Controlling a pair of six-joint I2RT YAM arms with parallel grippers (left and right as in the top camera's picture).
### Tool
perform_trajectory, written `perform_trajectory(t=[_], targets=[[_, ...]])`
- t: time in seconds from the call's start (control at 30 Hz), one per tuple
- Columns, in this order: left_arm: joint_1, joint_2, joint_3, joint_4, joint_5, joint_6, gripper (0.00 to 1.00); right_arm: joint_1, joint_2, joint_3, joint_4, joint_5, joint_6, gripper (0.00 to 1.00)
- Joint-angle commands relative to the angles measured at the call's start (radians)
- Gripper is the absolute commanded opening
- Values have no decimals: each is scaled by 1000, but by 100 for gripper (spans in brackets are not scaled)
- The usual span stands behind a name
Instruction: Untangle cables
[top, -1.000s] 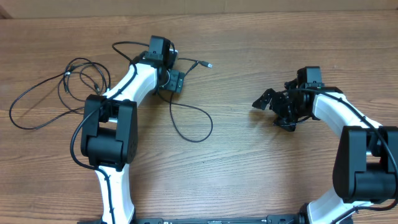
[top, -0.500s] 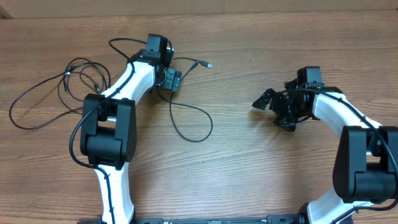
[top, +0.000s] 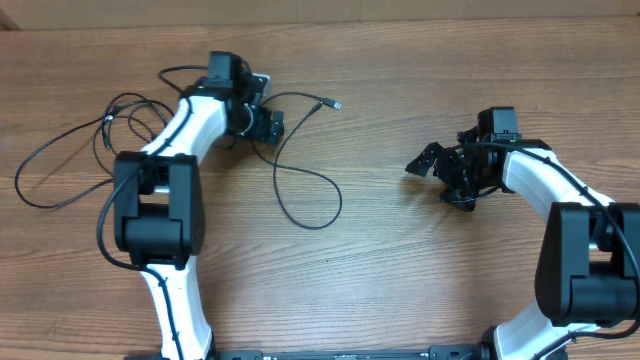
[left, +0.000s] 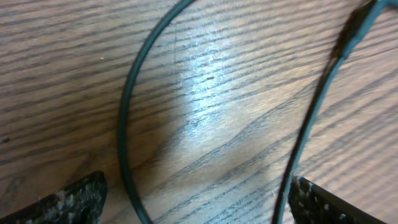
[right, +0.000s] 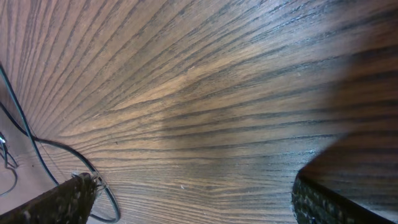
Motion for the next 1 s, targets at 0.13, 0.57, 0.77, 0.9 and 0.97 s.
perform_trajectory(t=[0.13,0.57,0.77,0.9,0.97], targets=[[32,25,-4,-65,177,74,91,-5,40,-27,0,112,-12,100],[-62,31,-55,-86,-51,68,85,-5,40,-27,0,112,-12,100],[-90,93,-80,-81,-105,40,80,-5,40,-27,0,112,-12,100],[-99,142,-80,-92,-73,19,81,-5,40,-27,0,112,-12,100],[-100,151,-80,-100,-68,19,86,-5,40,-27,0,112,-12,100]])
